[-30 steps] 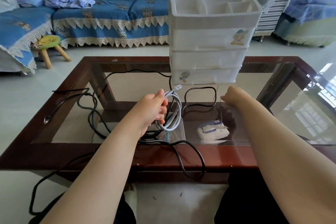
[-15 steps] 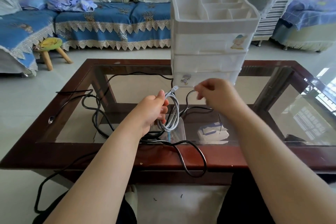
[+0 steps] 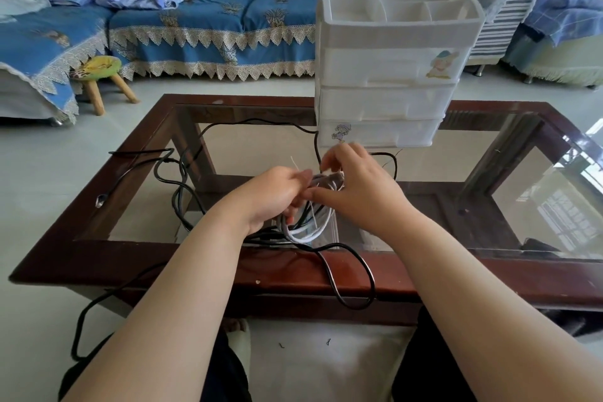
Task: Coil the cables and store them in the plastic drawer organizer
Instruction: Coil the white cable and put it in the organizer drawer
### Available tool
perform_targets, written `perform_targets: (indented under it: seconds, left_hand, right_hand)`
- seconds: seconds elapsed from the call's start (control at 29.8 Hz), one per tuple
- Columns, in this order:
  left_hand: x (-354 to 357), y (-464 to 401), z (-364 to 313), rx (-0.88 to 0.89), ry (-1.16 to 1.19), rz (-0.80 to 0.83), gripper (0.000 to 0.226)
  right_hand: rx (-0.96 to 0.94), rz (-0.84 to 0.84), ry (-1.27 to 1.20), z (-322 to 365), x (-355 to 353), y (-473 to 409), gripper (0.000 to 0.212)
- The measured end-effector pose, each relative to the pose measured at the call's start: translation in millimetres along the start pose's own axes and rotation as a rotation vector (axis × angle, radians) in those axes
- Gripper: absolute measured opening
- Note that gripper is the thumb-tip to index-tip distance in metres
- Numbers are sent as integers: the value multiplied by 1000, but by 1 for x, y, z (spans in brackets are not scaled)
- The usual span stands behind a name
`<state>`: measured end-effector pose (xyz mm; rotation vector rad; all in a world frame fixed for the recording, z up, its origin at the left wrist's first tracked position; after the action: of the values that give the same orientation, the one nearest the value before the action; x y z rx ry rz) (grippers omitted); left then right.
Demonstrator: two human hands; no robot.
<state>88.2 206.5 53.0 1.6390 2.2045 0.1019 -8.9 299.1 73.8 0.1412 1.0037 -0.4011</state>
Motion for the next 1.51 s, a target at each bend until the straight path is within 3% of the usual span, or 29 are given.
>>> perform_targets:
  seconds: [0.07,0.17,0.4,0.54,0.6,0.74,0.8,0.91,1.01,1.17,1.27,1.51]
  left_hand:
    - [2,4,-1,3,-5,82,37]
    - [2,7,-3,34,-35,97,38]
    - [-4,6,-2,124,-71,-78,35]
    - [-7,7,2,152,-4,-249,34]
    - [-8,10,0,152,-93,-294,33]
    - [-7,15,-6,166,-83,-96,25]
    - [-8,17,-7,169,-64,9,24]
    - [-5,22,-6,168,-122,117,33]
    - [-5,25,-5,152,-140,151,46]
    - [-1,26,-4,172,-131,119,19]
    - [1,26,-2,152,-130,151,29]
    - [3,39,2,61,-33,452,47]
  right_hand:
    - [-110,63,-9,4,0,-1,50]
    - [-100,106,-176,5,2,-1,32]
    - [-233,-179,38,18,-3,1,20]
    - [-255,-185,66,21,-1,-3,21]
    - [-217,-109,-73,16,-3,-7,16]
    - [-145,23,-328,3,-11,-6,6]
    - [-146,149,-413,2,-7,-4,21]
    - [-168,301,-300,4,6,-4,20]
    - [-145,346,-233,4,11,-5,30]
    - [-125,440,-231,0,15,-5,51]
    - [-146,492,-287,1,14,-2,49]
    - [-229,770,-574,16,25,13,28]
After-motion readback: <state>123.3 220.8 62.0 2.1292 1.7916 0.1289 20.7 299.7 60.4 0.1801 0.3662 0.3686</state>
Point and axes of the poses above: each hand's wrist, its own y-axis away from the middle knuckle, its own x-axis out of the palm, z = x × y, the point moved 5 cm from there along -y, towards the middle knuckle, and after that the axes turned 10 degrees about z, right-handed, at the moved point
